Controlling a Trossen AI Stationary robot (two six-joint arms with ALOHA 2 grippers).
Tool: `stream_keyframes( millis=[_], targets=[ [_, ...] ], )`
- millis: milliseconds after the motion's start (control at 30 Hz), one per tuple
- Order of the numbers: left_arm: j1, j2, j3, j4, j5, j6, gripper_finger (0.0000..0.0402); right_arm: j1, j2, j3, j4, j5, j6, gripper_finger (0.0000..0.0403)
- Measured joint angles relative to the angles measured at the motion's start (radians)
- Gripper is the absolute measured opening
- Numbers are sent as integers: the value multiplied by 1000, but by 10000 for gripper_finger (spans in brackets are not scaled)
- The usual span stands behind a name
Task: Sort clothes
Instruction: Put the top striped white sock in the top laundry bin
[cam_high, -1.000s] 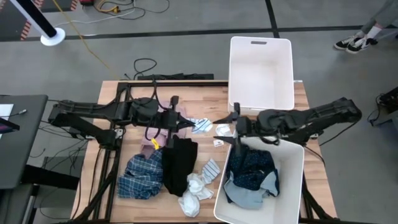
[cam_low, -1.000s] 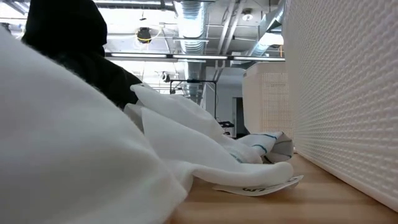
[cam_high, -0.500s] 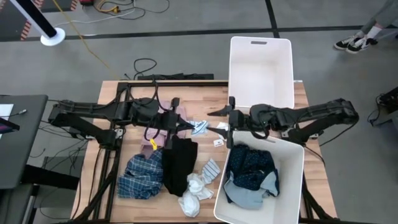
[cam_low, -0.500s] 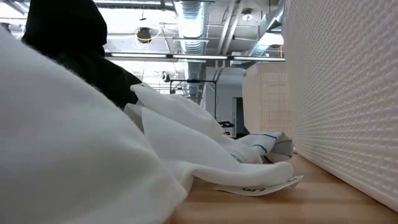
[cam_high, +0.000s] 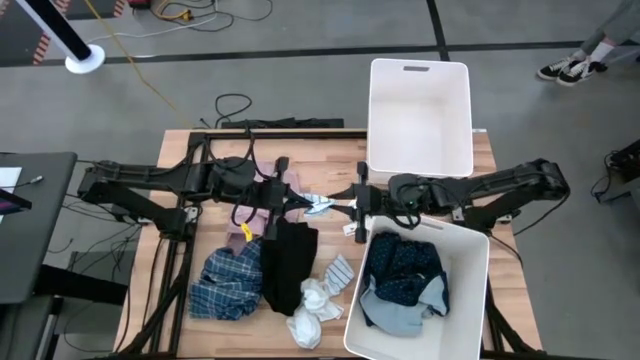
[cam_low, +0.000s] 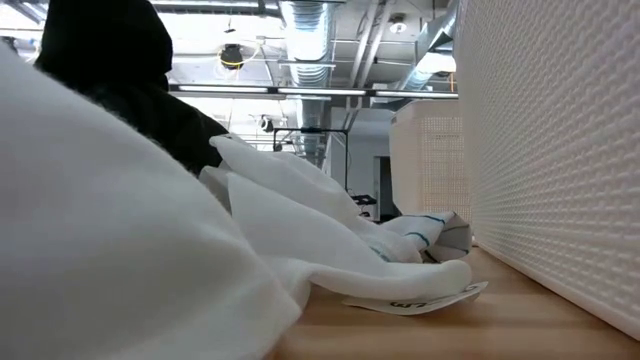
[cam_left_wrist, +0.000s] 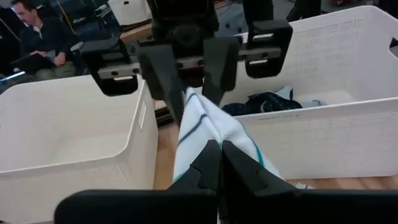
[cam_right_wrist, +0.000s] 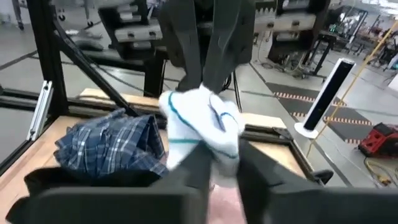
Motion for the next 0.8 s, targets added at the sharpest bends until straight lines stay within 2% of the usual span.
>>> stream_keyframes(
  millis=[67,133,300,500,667,800],
  targets=[
    [0,0,0,-13,-4,-1,0,1,-4,0,3,0,-5,36],
    [0,0,0,-31,-11,-9,2,1,-9,0,1,0,-7,12],
    [0,0,0,-84,-80,-21,31,3,-36,0,-15,0,-3,9],
    [0,-26,0,-136,-146,-37,100,15,-86,0,-31,0,-4,2],
    [-2,-43,0,-221,-146,-63,157,24,-152,0,-32,29,-30,1],
    [-13,-45,-2,-304,-145,-91,182,23,-204,0,-46,85,-57,1]
  ],
)
